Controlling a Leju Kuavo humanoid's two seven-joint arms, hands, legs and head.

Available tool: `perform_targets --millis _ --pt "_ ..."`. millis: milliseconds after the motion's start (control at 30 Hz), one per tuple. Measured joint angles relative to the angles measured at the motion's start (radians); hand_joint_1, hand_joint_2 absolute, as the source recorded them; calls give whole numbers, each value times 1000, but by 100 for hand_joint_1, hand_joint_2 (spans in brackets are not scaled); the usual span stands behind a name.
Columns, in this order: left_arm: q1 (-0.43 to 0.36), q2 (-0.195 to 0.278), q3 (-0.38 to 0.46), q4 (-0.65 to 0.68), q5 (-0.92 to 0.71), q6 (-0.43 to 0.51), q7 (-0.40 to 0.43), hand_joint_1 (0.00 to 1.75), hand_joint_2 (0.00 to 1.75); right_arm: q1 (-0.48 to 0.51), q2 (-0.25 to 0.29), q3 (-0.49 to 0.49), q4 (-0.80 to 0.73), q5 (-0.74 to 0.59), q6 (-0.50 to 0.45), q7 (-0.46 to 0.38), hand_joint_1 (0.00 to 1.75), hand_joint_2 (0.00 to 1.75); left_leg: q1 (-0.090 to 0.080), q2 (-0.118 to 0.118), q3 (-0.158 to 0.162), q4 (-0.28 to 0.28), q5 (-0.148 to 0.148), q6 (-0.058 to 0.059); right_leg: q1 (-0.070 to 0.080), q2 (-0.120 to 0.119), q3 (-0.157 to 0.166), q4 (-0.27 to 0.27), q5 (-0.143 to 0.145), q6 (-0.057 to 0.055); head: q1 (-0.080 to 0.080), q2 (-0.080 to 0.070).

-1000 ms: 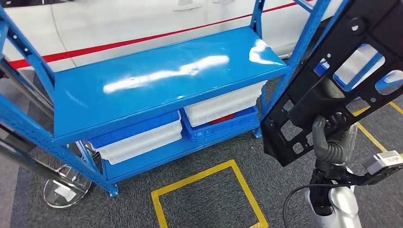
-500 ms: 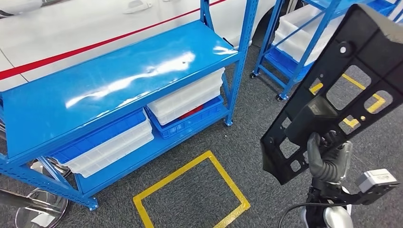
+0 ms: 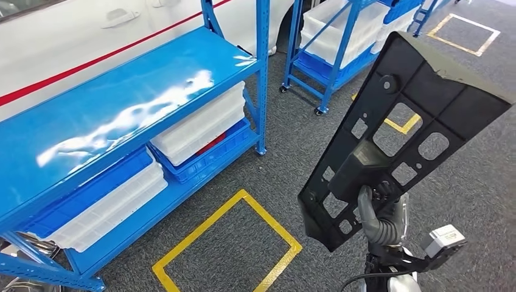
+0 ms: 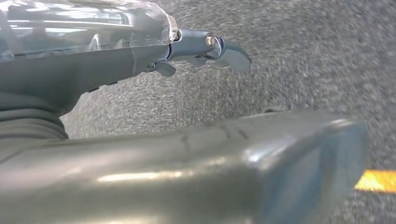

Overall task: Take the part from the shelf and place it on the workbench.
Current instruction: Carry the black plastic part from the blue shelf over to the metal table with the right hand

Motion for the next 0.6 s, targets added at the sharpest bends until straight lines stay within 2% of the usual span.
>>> perform_targets --millis 33,100,133,167,233,267,300,333,367,400,467,500,533,600 --pt "-1 -1 0 0 -3 4 0 0 0 -3 -1 10 5 -1 2 -4 175 175 -2 9 2 2 -3 -7 4 2 -1 -3 -4 -11 0 0" --pt "-3 -2 0 0 -10 10 -1 0 0 -5 -3 29 12 -2 9 -14 175 175 3 19 7 5 -8 -19 6 26 -6 -4 -1 -29 0 0" --pt "-3 -3 0 0 -12 11 -2 0 0 -7 -4 37 15 -2 13 -19 175 175 6 3 4 16 -19 -24 5 38 -8 -6 2 -37 0 0" --pt "-2 -4 0 0 -14 11 -3 0 0 -12 -4 46 18 -2 15 -23 175 175 9 -23 -8 45 -41 -28 5 50 -10 -8 6 -45 0 0" --pt "2 -6 0 0 -15 9 -4 0 0 -26 -5 64 27 -4 19 -30 175 175 11 -84 -63 168 -112 -30 7 75 -16 -8 10 -56 0 0" --pt "4 -6 0 0 -14 8 -4 0 0 -33 -5 71 34 -5 21 -32 175 175 11 -97 -98 241 -141 -28 10 90 -18 -8 12 -59 0 0" --pt "6 -6 0 0 -13 7 -4 0 0 -37 -6 76 40 -6 23 -33 175 175 11 -103 -124 293 -155 -26 13 106 -19 -7 13 -60 0 0" --pt "7 -6 0 0 -13 7 -4 0 0 -41 -7 80 46 -8 24 -33 175 175 10 -105 -134 308 -147 -23 16 121 -20 -6 13 -61 0 0" --pt "7 -7 0 0 -12 7 -4 0 0 -43 -7 83 52 -9 24 -33 175 175 10 -108 -126 282 -120 -19 18 137 -19 -5 13 -61 0 0" --pt "7 -7 0 0 -12 7 -4 0 0 -46 -8 86 57 -11 25 -33 175 175 9 -118 -101 220 -79 -12 19 152 -18 -4 13 -61 0 0" --pt "9 -8 0 0 -11 7 -4 0 0 -53 -9 91 64 -13 25 -34 175 175 9 -168 -47 85 -16 0 20 180 -19 -2 14 -57 0 0" --pt "9 -8 0 0 -10 6 -4 0 0 -57 -9 92 67 -13 26 -35 175 175 8 -187 -31 44 -2 2 19 192 -22 -1 16 -53 0 0" --pt "9 -9 0 0 -8 5 -4 0 0 -60 -10 93 69 -14 27 -36 175 175 7 -198 -27 28 -1 4 16 203 -26 -1 19 -46 0 0" --pt "5 -10 0 0 0 3 -1 0 0 -64 -11 95 73 -14 33 -37 175 175 5 -179 -23 18 5 8 11 221 -33 -3 25 -30 -1 0"
